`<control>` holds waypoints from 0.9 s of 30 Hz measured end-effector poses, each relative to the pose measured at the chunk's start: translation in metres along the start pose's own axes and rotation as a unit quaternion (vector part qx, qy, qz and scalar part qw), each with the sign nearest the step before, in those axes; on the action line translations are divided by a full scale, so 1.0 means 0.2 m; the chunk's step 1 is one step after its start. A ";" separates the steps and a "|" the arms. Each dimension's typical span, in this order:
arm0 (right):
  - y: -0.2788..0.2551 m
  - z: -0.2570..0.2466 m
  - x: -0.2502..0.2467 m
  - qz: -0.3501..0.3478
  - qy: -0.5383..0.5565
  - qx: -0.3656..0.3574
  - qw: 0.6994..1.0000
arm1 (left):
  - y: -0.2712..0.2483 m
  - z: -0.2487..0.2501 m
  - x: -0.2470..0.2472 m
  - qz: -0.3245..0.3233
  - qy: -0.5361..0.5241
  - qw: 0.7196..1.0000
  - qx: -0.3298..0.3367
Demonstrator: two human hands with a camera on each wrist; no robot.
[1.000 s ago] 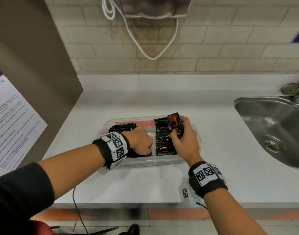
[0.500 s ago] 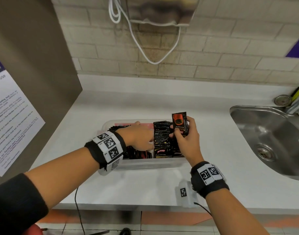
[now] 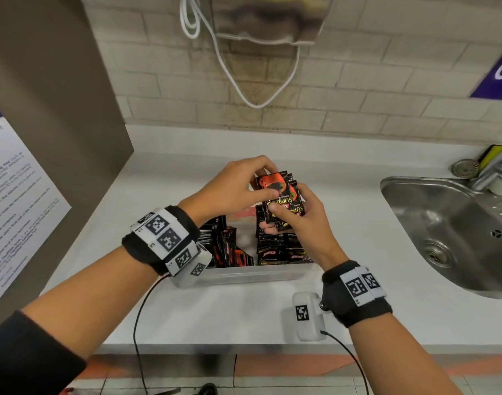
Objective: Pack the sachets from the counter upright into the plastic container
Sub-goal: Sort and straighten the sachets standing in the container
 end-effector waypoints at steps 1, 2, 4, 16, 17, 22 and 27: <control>0.00 0.01 0.01 -0.003 0.009 0.008 1.000 | -0.01 -0.01 0.00 0.012 -0.021 1.000 -0.010; -0.01 0.02 0.01 -0.005 0.016 0.014 1.000 | -0.01 -0.02 0.00 0.022 -0.042 0.999 -0.023; -0.01 0.04 0.01 0.003 0.020 0.015 1.000 | -0.03 -0.05 0.00 0.038 -0.083 0.994 -0.060; 0.00 0.07 -0.09 0.076 -0.003 -0.004 0.997 | -0.16 -0.11 0.03 -0.017 -0.108 0.985 -0.137; 0.00 0.06 -0.09 0.076 -0.020 -0.007 0.997 | -0.16 -0.10 0.04 -0.038 -0.087 0.987 -0.129; 0.00 0.01 -0.05 0.062 -0.097 -0.024 0.993 | -0.10 -0.06 0.04 -0.066 0.018 0.993 -0.091; -0.01 -0.01 -0.12 0.097 -0.034 -0.044 0.994 | -0.07 -0.12 -0.04 -0.043 -0.005 0.993 -0.109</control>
Point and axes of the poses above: each hand's wrist, its own y-axis towards the middle knuckle, its own x-axis out of the palm, z = x × y, the point moved 7 cm from there along y, towards the middle knuckle, and after that the axes turned 15 degrees about x, right-handed, at the moved point
